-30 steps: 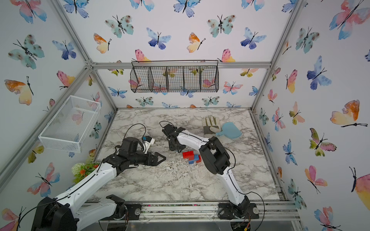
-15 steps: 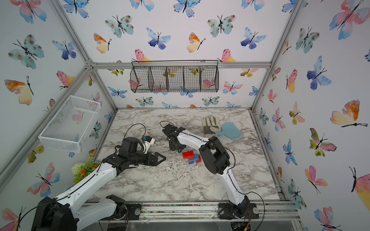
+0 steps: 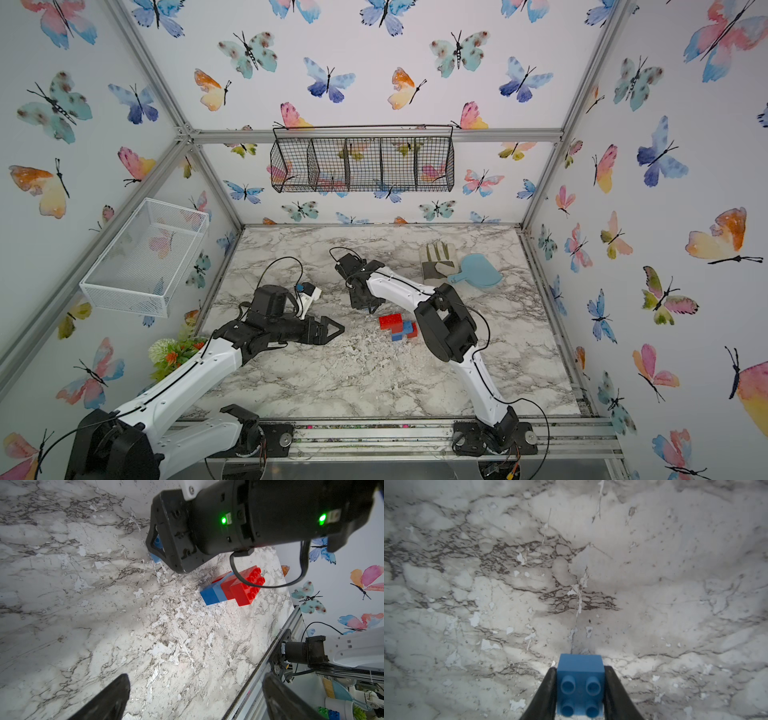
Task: Assemble a giraffe with lego
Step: Pick up the lego brick from the center of the board.
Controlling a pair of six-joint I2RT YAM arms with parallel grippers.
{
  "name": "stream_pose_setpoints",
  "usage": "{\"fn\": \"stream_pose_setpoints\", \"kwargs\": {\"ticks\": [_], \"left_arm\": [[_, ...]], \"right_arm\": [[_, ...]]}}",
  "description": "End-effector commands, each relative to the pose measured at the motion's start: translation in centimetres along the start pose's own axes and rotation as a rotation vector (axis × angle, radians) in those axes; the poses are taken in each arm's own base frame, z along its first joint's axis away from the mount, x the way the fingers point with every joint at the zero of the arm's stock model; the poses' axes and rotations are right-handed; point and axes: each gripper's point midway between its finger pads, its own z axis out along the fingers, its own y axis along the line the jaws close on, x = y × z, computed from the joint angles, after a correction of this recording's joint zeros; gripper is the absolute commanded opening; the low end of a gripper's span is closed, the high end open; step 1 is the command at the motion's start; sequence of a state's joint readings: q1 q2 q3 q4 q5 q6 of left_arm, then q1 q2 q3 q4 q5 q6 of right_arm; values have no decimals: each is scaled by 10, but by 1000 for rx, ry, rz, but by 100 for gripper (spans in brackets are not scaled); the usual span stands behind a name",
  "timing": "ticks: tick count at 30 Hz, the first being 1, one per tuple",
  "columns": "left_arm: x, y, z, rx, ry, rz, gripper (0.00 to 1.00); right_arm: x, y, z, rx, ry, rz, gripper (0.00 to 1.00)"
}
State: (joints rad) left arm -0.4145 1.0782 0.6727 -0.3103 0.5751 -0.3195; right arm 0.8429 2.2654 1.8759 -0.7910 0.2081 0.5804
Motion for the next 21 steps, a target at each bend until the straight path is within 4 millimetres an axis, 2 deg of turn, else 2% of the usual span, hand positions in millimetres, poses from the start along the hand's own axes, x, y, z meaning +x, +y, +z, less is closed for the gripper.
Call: {"fn": "stream_pose_setpoints", "kwargs": {"ticks": [1, 11, 21], "left_arm": [[2, 0, 2, 6, 3, 1, 98], [6, -7, 4, 29, 16, 14, 98], [6, -7, 5, 26, 16, 14, 98]], "right_arm": [[-6, -13, -25, 36, -12, -14, 32], [-4, -31, -86, 44, -12, -17, 32], [18, -47, -146, -13, 6, 5, 31]]}}
